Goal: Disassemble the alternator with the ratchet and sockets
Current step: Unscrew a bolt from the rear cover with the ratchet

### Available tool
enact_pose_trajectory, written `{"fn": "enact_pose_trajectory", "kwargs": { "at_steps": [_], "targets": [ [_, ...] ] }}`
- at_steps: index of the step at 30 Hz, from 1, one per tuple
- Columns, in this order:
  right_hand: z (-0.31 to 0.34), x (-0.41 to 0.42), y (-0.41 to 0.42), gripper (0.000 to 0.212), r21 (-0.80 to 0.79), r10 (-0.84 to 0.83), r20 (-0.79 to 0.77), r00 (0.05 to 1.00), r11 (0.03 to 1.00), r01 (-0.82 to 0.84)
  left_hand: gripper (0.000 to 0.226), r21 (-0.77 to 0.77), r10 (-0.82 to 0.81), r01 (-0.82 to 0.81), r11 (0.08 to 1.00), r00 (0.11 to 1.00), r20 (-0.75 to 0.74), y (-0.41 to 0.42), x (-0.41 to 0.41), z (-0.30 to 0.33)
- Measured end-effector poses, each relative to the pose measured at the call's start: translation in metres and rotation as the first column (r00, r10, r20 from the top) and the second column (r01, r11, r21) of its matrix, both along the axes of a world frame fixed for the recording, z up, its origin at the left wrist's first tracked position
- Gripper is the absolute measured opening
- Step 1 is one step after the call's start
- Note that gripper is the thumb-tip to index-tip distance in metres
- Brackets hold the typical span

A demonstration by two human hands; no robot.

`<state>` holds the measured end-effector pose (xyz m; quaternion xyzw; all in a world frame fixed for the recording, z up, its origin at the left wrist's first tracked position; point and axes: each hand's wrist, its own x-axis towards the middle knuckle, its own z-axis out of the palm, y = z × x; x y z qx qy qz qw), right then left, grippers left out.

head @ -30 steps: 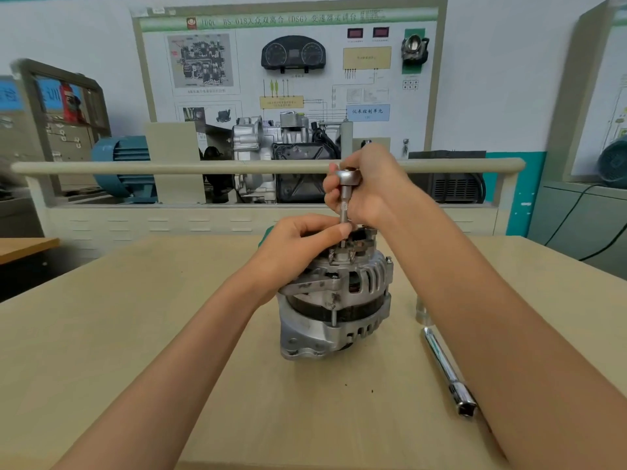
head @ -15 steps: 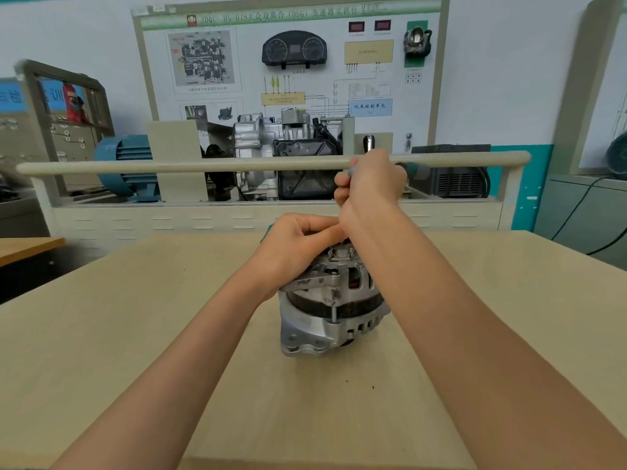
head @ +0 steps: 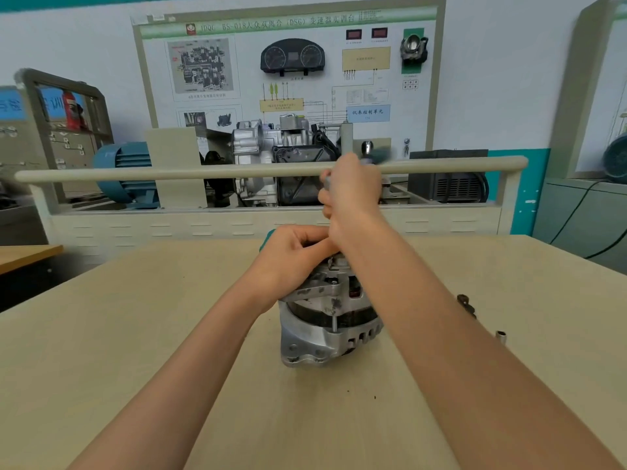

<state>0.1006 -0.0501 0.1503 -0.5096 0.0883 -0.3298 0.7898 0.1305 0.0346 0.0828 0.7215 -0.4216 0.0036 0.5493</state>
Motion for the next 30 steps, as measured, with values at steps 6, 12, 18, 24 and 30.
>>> {"fn": "enact_pose_trajectory", "kwargs": {
  "at_steps": [6, 12, 18, 24, 30],
  "targets": [
    [0.006, -0.001, -0.006, 0.018, -0.053, 0.162, -0.134, 0.978, 0.984, -0.171, 0.020, 0.021, -0.018, 0.019, 1.000, 0.999, -0.026, -0.002, -0.001, 0.001],
    [0.010, -0.005, -0.016, 0.019, -0.053, 0.505, -0.224, 0.834, 0.848, -0.528, 0.019, 0.020, -0.063, 0.064, 0.998, 0.997, -0.040, 0.002, -0.001, 0.000],
    [-0.005, 0.004, 0.000, 0.012, 0.103, -0.146, 0.121, 0.982, 0.986, 0.134, 0.033, -0.015, 0.014, -0.014, 1.000, 1.000, 0.021, -0.003, -0.004, 0.002],
    [0.007, -0.006, -0.019, 0.022, 0.009, 0.473, -0.126, 0.872, 0.880, -0.475, 0.027, 0.005, -0.043, 0.043, 0.999, 0.999, -0.012, -0.003, -0.003, 0.000],
    [-0.001, -0.003, -0.008, 0.018, 0.040, 0.165, -0.022, 0.986, 0.986, -0.164, 0.022, -0.046, -0.017, 0.018, 0.999, 1.000, 0.018, -0.003, -0.003, -0.002]
  ]
}}
